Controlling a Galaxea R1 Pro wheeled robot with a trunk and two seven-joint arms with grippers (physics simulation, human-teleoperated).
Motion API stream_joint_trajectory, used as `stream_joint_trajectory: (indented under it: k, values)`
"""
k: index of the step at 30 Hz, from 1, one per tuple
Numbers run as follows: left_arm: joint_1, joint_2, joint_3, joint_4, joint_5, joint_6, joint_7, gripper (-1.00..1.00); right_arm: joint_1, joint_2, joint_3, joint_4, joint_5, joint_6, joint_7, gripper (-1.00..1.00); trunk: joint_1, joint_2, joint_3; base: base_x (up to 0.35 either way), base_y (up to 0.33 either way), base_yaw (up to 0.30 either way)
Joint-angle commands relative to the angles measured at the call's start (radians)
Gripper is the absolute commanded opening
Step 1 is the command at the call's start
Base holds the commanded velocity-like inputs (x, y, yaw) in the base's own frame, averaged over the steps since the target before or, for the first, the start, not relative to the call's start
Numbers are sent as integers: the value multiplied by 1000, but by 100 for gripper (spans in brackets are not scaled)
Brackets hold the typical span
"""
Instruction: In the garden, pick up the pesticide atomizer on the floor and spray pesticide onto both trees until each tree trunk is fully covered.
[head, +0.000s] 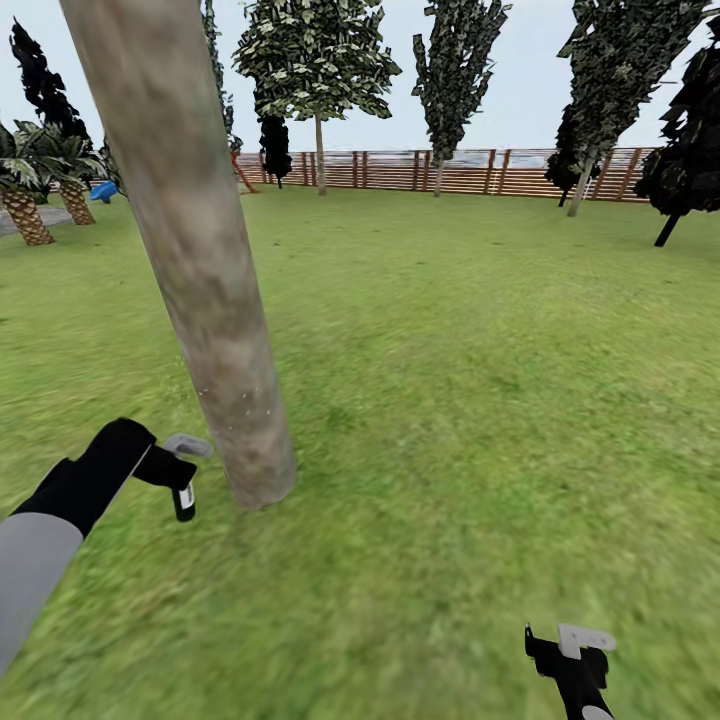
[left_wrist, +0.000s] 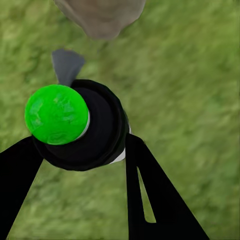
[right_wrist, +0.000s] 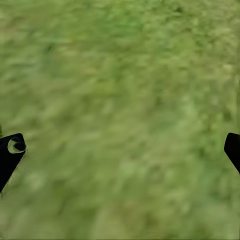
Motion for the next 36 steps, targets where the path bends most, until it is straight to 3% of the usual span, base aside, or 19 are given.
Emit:
stream_joint_trajectory:
  k: [1,8,13,16,31,33,34,36]
  values:
    - [0,0,-4,-1,-10,0,-9,-100,-1,0,9,0,-8,-3,-3,100,0,0,-1,318,113,0]
    - [0,-4,-3,-1,-8,1,-8,-100,-1,0,9,0,-8,-3,-3,100,0,0,-1,99,26,0]
    - [2,8,0,22,-14,-4,-8,-100,-1,0,9,0,-8,-3,-3,100,0,0,-1,1,0,0]
    - [2,-1,-6,46,-14,-10,-8,-100,-1,0,9,0,-8,-3,-3,100,0,0,-1,0,0,0]
    - [0,2,4,35,-10,-4,-5,-100,-1,0,9,0,-8,-3,-3,100,0,0,-1,100,-35,0]
    - [0,4,21,35,-11,-6,-5,-100,-1,0,9,0,-8,-3,-3,100,0,0,-1,-171,-116,0]
    - [0,4,55,35,-13,-8,-4,-100,-1,0,9,0,-8,-3,-3,100,0,0,-1,-227,-157,0]
    - [0,4,74,35,-14,-9,-2,-100,-1,0,9,0,-8,-3,-3,100,0,0,-1,-235,-164,0]
